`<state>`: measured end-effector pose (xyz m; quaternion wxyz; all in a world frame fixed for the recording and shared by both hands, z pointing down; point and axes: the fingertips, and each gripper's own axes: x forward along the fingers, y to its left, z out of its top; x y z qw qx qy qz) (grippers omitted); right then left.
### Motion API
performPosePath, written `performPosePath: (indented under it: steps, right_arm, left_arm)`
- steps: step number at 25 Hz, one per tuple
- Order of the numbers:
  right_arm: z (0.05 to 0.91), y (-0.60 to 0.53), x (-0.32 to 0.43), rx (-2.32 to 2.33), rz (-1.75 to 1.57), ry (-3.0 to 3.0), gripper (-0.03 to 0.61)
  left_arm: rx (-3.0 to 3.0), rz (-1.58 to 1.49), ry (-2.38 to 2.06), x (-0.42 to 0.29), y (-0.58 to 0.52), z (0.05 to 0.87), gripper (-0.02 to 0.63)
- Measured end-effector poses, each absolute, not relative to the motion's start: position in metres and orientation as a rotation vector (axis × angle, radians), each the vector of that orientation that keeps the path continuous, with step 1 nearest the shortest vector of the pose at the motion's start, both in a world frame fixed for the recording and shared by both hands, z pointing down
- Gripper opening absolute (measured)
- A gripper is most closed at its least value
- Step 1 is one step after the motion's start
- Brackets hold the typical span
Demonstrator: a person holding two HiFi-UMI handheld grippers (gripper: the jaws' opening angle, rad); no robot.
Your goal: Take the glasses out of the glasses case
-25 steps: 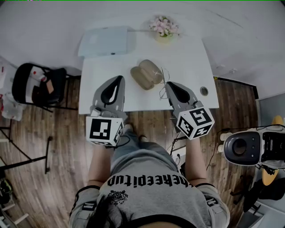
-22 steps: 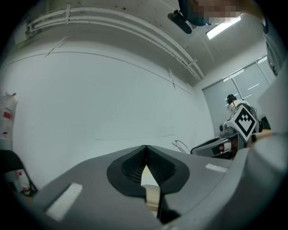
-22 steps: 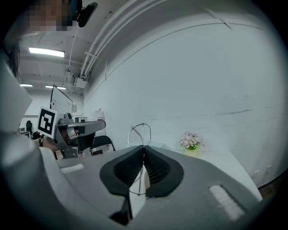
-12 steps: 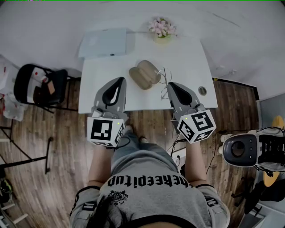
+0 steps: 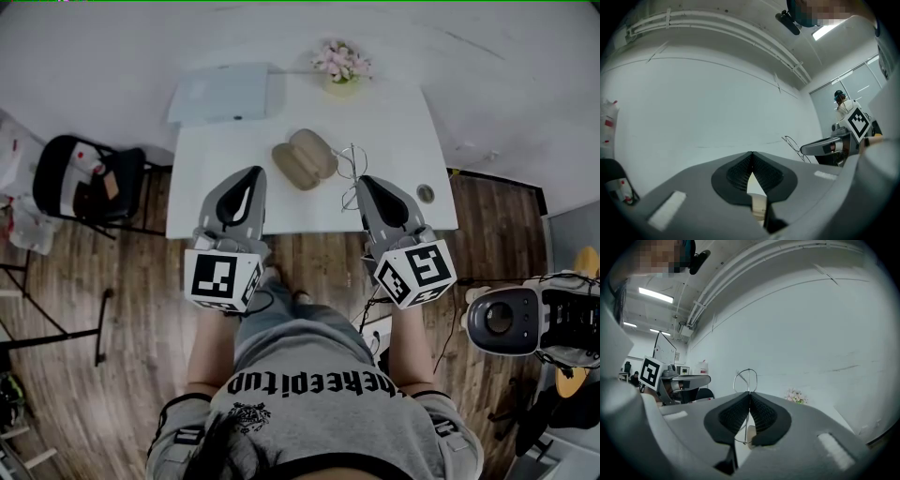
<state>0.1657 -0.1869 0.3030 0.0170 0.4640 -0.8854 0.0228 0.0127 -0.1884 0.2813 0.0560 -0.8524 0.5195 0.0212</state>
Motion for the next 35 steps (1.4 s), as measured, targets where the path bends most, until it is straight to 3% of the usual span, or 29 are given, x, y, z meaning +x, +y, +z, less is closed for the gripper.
performPosePath:
  steps: [35]
  right_arm:
    - [0.289, -0.178, 0.169, 1.522, -0.035, -2.767, 0.006]
  left_arm:
    - [-2.588, 0.059, 1.591, 0.006, -0.187, 0.283, 0.02]
